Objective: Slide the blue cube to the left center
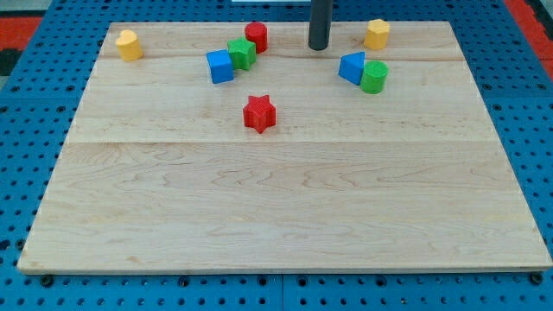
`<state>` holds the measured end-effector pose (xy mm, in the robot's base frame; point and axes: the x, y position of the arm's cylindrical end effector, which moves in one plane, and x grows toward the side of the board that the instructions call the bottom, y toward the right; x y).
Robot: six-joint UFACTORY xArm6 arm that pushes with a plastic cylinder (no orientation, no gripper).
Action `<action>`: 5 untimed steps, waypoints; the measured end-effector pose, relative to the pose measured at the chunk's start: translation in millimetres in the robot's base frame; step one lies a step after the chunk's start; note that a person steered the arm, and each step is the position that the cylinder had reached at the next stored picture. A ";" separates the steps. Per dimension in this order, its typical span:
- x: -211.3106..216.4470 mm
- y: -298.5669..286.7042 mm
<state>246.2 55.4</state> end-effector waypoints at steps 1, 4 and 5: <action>-14.5 -30.2; 2.1 -71.1; 18.7 -73.2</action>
<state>264.9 -17.8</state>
